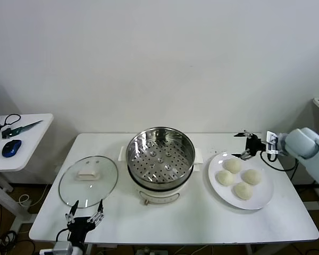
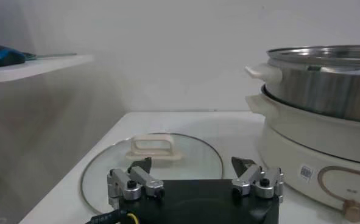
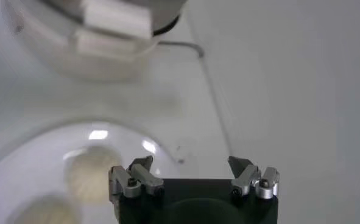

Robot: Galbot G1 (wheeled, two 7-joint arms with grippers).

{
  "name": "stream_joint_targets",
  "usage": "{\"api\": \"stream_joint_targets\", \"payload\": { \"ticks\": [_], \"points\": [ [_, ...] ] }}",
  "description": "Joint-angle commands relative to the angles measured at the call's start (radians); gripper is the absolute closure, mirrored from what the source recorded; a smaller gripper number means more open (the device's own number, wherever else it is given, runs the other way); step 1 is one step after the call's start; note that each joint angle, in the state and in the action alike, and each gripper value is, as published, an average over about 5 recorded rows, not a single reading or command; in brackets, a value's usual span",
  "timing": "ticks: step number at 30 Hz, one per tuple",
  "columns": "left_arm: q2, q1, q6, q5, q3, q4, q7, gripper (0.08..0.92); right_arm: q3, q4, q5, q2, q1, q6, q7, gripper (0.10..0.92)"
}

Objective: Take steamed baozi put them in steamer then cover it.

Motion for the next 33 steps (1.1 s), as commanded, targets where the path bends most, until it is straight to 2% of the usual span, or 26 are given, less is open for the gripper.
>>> {"api": "stream_joint_targets", "payload": {
  "ticks": [1, 6, 13, 26, 33],
  "points": [
    [-0.004, -0.008, -0.008, 0.004, 0.001, 0.016, 0.001, 0.177, -0.552, -0.139, 0.035, 0.048, 0.413, 0.033, -0.241, 0.203],
    [-0.004, -0.019, -0.011, 0.0, 0.001, 0.023, 0.002, 0.177, -0.576, -0.195, 0.04, 0.152, 0.366, -0.014, -0.205, 0.203],
    [-0.002, -0.026, -0.012, -0.01, -0.003, 0.028, 0.004, 0.177, -0.48, -0.294, -0.023, 0.244, 0.247, -0.033, -0.132, 0.203],
    [0.003, -0.037, -0.013, -0.014, 0.009, 0.043, 0.005, 0.177, -0.274, -0.414, -0.044, 0.327, 0.064, -0.042, -0.053, 0.203],
    [0.002, -0.034, -0.013, -0.015, 0.012, 0.048, 0.004, 0.177, -0.228, -0.477, -0.137, 0.362, 0.033, -0.018, -0.056, 0.203]
  ]
}}
